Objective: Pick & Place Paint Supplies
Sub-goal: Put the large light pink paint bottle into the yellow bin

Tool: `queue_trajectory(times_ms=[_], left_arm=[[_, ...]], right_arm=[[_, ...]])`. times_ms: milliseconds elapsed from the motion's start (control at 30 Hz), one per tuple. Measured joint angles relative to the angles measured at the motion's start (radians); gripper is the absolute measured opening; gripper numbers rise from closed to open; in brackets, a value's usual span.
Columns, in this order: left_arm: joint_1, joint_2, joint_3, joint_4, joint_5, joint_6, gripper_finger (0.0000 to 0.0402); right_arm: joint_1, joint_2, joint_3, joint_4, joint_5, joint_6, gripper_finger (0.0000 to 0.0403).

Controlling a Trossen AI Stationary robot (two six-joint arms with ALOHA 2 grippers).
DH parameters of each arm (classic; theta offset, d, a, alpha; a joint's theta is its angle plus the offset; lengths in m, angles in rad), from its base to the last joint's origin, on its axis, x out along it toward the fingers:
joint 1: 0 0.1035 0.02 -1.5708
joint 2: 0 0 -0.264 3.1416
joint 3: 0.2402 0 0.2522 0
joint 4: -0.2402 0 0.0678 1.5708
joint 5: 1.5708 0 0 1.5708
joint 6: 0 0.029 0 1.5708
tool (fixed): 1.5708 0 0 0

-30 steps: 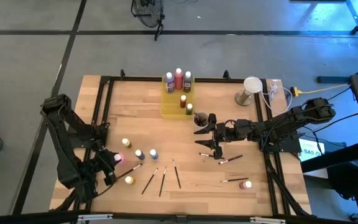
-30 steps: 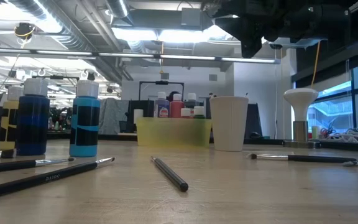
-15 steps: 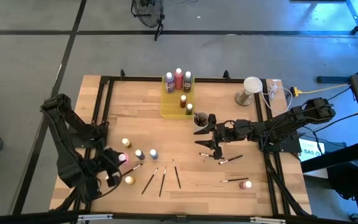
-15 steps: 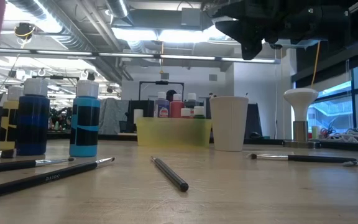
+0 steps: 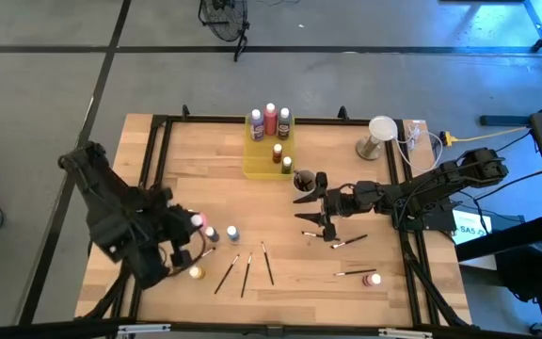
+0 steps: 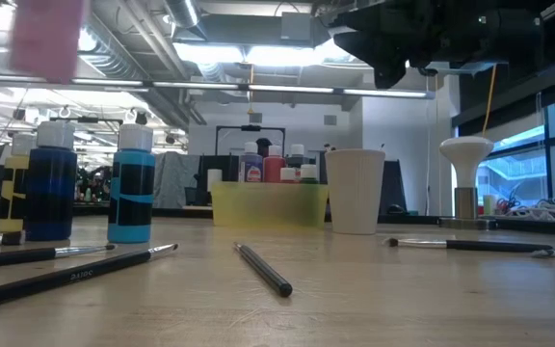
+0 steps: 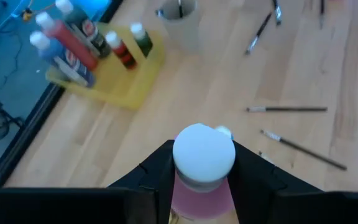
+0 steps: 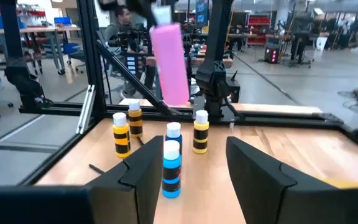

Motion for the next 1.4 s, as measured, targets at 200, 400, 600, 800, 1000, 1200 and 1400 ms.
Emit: queue_trajectory(times_ms=[200,400,600,800,1000,1200,1400], left_arm=[[0.162,-0.002,0.146,0.002,-0.048,0.238,0.0117],[0.367,-0.002,0.228,0.002,-0.072,0.435,0.0117],[0.649,-0.002,0.259,0.161,0.069,0.747,0.0117],[0.94,-0.002,0.26,0.414,0.365,1.05,0.0117],[1.182,-0.002,0.212,0.595,0.693,1.188,0.0117],[1.337,0.004,0.035,0.767,0.89,1.221,0.0117],[1.416,0.003,-0.128,0.967,0.978,1.243,0.0117]], right_arm=[[0.0,0.0,0.027,0.006,0.002,-0.144,0.0178],[0.0,-0.003,0.09,0.02,0.072,-0.286,0.0178],[0.0,-0.005,0.13,0.004,0.218,-0.157,0.0178],[0.0,-0.005,0.13,0.003,0.22,-0.18,0.0179],[0.0,-0.035,0.13,0.019,0.232,-0.278,0.0179],[0.0,-0.113,0.13,-0.062,0.268,-0.385,0.0178],[0.0,-0.14,0.13,-0.151,0.403,-0.477,0.0178]])
